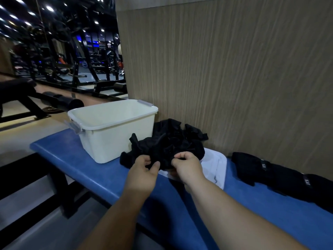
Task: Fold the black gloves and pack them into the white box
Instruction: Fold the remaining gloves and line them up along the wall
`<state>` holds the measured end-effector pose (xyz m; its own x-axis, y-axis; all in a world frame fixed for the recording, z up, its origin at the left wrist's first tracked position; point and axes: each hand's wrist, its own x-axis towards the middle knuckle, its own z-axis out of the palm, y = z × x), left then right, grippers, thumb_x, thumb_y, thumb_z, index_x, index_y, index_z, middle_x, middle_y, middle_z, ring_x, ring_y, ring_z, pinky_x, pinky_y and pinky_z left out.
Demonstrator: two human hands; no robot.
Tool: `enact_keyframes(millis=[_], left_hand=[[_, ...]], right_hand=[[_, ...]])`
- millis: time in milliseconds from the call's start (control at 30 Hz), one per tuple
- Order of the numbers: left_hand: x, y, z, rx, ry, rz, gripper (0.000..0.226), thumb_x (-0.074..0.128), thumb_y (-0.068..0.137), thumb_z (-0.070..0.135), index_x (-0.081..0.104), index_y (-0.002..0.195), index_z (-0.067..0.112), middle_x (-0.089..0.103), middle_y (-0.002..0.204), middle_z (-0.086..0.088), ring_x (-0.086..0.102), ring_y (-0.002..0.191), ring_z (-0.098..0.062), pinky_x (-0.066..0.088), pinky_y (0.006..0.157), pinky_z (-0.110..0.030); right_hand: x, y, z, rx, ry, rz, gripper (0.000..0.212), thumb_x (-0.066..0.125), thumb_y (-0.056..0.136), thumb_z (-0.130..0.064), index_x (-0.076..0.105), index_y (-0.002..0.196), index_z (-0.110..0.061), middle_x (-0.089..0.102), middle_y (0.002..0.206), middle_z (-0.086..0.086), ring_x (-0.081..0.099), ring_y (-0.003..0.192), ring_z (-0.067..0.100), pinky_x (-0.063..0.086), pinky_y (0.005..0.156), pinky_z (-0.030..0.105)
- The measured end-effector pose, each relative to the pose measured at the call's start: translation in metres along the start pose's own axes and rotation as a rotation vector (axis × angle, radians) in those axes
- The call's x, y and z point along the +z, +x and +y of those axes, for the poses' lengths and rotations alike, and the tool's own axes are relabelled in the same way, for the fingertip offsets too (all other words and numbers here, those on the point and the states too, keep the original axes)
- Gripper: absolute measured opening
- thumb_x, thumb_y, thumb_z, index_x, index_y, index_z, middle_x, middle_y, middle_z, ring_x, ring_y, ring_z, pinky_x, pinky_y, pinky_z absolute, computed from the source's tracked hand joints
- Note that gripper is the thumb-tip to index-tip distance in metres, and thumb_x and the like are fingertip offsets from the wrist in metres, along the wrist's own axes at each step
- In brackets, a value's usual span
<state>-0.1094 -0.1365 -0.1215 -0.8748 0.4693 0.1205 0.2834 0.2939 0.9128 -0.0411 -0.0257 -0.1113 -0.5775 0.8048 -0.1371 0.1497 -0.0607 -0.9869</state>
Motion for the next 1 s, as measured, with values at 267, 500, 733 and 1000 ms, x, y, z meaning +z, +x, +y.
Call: enact_keyframes(millis=[267, 500, 733, 1000], left_hand=[[0.020, -0.023, 0.021, -0.046, -0.090, -0.183, 0.036, 0.058, 0.093, 0.035, 0.045, 0.124, 0.021, 0.054, 0.125, 0.000, 0.055, 0.107, -0.016, 0.043, 0.092, -0.029], [0.051, -0.061, 0.048, -0.087, -0.207, -0.568, 0.030, 0.063, 0.089, 0.016, 0.054, 0.116, 0.026, 0.068, 0.100, 0.010, 0.064, 0.090, -0.007, 0.050, 0.077, -0.024], [0.089, -0.105, 0.073, -0.019, -0.162, -0.880, 0.043, 0.078, 0.068, 0.029, 0.062, 0.108, 0.027, 0.071, 0.107, 0.002, 0.070, 0.094, -0.020, 0.053, 0.092, -0.036], [0.136, -0.143, 0.087, 0.043, -0.186, -1.040, 0.041, 0.079, 0.065, 0.021, 0.058, 0.100, 0.021, 0.072, 0.094, -0.012, 0.066, 0.088, -0.018, 0.051, 0.087, -0.033]], right_hand=[[-0.056, -0.025, 0.006, -0.081, 0.007, -0.027, 0.024, 0.053, 0.081, -0.004, 0.059, 0.085, -0.028, 0.066, 0.097, 0.009, 0.070, 0.083, 0.034, 0.060, 0.072, 0.048], [-0.131, -0.055, 0.018, -0.204, -0.135, 0.057, 0.033, 0.051, 0.081, 0.000, 0.058, 0.085, -0.032, 0.059, 0.074, 0.006, 0.051, 0.062, 0.018, 0.046, 0.060, 0.036], [-0.218, -0.101, 0.030, -0.214, -0.112, 0.126, 0.042, 0.049, 0.083, 0.006, 0.059, 0.086, -0.034, 0.062, 0.082, 0.007, 0.055, 0.065, 0.020, 0.048, 0.067, 0.044], [-0.278, -0.137, 0.044, -0.248, 0.096, 0.188, 0.043, 0.052, 0.090, 0.009, 0.054, 0.111, -0.028, 0.067, 0.082, 0.002, 0.066, 0.072, 0.017, 0.052, 0.063, 0.030]])
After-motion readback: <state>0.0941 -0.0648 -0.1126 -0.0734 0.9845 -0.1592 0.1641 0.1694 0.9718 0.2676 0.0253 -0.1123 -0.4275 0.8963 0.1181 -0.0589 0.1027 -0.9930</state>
